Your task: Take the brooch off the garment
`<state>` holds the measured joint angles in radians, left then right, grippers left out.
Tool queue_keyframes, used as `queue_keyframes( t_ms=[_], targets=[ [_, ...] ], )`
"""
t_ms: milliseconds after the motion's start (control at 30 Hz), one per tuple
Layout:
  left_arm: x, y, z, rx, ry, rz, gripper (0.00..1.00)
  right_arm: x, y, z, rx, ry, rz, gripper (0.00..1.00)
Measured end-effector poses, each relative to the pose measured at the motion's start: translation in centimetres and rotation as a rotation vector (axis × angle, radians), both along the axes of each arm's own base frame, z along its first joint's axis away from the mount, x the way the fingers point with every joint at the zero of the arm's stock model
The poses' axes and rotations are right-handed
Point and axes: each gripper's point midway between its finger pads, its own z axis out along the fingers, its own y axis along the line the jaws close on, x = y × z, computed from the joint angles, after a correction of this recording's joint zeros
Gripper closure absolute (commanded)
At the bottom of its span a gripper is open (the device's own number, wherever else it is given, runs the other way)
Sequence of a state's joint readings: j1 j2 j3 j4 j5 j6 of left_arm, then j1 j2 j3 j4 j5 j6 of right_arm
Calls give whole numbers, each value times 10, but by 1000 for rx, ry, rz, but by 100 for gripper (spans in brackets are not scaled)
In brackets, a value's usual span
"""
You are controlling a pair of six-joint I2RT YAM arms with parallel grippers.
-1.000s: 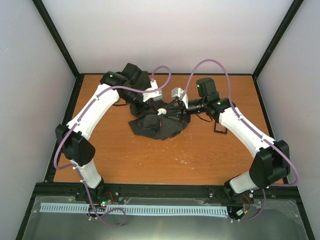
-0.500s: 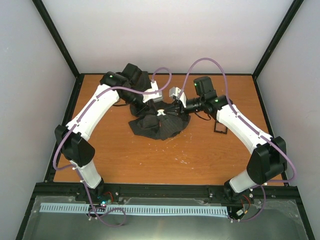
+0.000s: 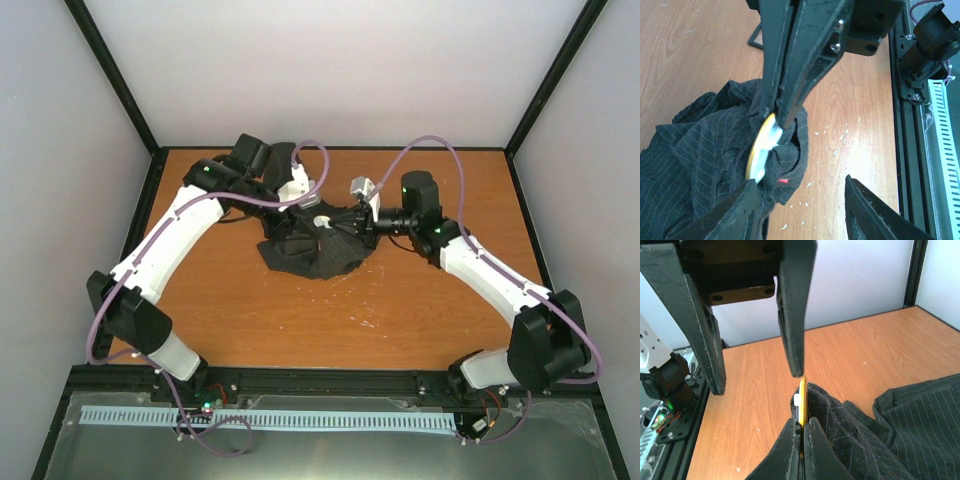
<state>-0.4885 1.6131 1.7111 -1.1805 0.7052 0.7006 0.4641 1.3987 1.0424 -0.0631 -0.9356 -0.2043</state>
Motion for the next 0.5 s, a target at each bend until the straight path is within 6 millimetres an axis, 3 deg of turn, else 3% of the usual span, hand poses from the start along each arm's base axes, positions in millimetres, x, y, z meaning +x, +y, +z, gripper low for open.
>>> queue_keyframes(
  t_ms=[200, 500],
  targets=[
    [-12, 4, 2, -62, -40, 24, 59, -4, -3, 16, 121, 3, -10, 98],
    [-6, -8, 17, -152, -62, 18, 68, -12, -3, 38, 196, -7, 19, 98]
  ],
)
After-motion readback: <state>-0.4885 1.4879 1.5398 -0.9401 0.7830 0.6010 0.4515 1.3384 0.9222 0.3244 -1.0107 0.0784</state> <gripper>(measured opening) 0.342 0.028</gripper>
